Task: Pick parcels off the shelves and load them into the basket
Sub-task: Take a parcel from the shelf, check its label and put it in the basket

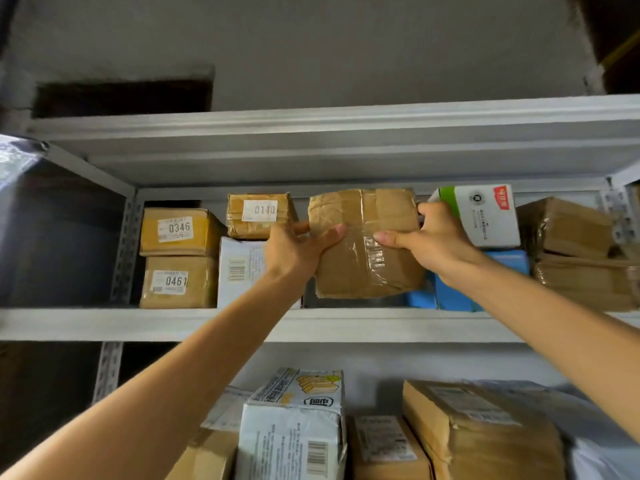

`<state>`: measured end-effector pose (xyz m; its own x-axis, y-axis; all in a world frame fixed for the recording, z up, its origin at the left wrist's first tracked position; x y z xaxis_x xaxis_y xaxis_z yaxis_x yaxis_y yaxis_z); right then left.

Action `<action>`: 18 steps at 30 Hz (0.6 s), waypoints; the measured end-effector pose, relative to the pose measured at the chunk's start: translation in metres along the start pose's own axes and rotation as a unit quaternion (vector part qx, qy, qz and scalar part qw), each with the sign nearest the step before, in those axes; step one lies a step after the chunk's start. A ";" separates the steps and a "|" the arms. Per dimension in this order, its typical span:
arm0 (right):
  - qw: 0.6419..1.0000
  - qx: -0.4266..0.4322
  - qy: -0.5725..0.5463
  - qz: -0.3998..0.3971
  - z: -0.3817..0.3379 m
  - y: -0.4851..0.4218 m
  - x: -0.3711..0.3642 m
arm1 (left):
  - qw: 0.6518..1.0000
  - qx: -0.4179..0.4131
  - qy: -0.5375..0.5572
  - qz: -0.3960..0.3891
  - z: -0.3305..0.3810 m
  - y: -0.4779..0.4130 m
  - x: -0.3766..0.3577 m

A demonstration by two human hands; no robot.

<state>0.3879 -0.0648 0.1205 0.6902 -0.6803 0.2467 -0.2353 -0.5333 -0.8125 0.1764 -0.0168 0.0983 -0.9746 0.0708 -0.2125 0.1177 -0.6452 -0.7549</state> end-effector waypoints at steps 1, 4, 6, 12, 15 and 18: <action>1.000 -0.005 -0.006 0.002 0.008 0.000 -0.005 | 1.000 -0.013 -0.022 0.005 -0.005 -0.002 -0.001; 0.999 -0.026 -0.017 -0.002 0.035 0.000 -0.019 | 0.993 -0.038 -0.108 -0.020 -0.019 -0.007 -0.009; 0.999 -0.031 -0.013 -0.016 0.051 -0.002 -0.027 | 0.985 -0.040 -0.150 -0.072 -0.028 -0.006 -0.018; 0.995 -0.033 0.001 -0.093 0.069 -0.012 -0.039 | 0.978 -0.083 -0.182 -0.060 -0.030 -0.008 -0.014; 0.996 -0.015 0.021 -0.087 0.068 -0.011 -0.049 | 0.972 -0.107 -0.209 -0.017 -0.034 -0.011 -0.004; 0.998 -0.005 0.039 -0.058 0.069 -0.014 -0.060 | 0.963 -0.141 -0.231 0.007 -0.037 -0.012 0.001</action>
<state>0.3966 0.0184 0.0804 0.6572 -0.6510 0.3799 -0.1641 -0.6155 -0.7708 0.1813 0.0192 0.0842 -0.9454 -0.3250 0.0262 0.1148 -0.4071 -0.9061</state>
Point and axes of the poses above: each hand's wrist, its own y-axis away from the middle knuckle, its own x-axis out of the back of the hand, z = x × y, the point moved 10 cm from there along -y, towards the middle knuckle, and after that the axes turned 9 degrees about y, right-handed, at the moved point
